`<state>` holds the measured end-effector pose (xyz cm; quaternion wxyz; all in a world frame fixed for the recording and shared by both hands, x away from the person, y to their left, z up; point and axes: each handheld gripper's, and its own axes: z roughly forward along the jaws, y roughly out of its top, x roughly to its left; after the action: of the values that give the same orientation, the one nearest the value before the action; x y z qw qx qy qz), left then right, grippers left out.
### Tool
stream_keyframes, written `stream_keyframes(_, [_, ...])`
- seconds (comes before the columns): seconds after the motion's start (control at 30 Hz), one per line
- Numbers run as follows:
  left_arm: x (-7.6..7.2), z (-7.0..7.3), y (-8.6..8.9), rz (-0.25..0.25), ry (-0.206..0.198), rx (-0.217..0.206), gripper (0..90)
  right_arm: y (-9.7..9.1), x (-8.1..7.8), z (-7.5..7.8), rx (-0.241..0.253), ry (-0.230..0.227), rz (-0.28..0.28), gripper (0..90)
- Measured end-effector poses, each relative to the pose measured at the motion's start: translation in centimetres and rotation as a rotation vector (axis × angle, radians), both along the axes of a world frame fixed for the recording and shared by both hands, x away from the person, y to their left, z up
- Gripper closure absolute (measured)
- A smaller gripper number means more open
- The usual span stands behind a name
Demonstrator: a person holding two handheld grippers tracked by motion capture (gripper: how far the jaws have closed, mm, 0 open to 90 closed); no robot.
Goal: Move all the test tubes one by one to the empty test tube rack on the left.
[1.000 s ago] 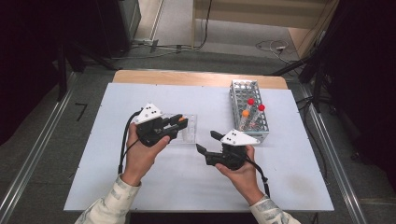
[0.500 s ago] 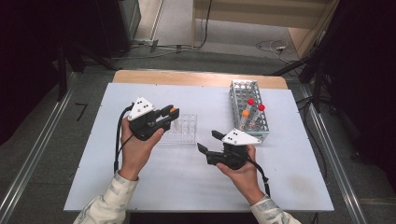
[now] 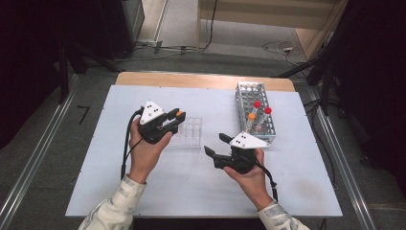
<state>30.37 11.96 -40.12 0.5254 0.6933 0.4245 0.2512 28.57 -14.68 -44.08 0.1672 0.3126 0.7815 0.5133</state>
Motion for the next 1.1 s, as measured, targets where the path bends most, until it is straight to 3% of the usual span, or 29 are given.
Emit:
stream_keyframes(0.2, [0.3, -1.9, -0.7, -0.004, 0.043, 0.047, 70.4, -0.1, 0.0, 0.0, -0.002, 0.000, 0.000, 27.7])
stream_keyframes(0.43, [0.4, -2.6, -0.6, 0.007, 0.074, 0.057, 70.0, -0.1, 0.0, -0.1, -0.006, 0.004, -0.002, 27.7])
stream_keyframes(0.87, [0.2, -2.4, -0.6, -0.005, 0.081, 0.027, 60.2, -0.4, 0.2, -0.1, -0.010, -0.011, -0.027, 27.2])
stream_keyframes(1.1, [0.2, -2.2, -0.4, 0.004, 0.075, -0.013, 41.9, -1.4, 0.6, 0.3, 0.000, -0.014, -0.073, 26.5])
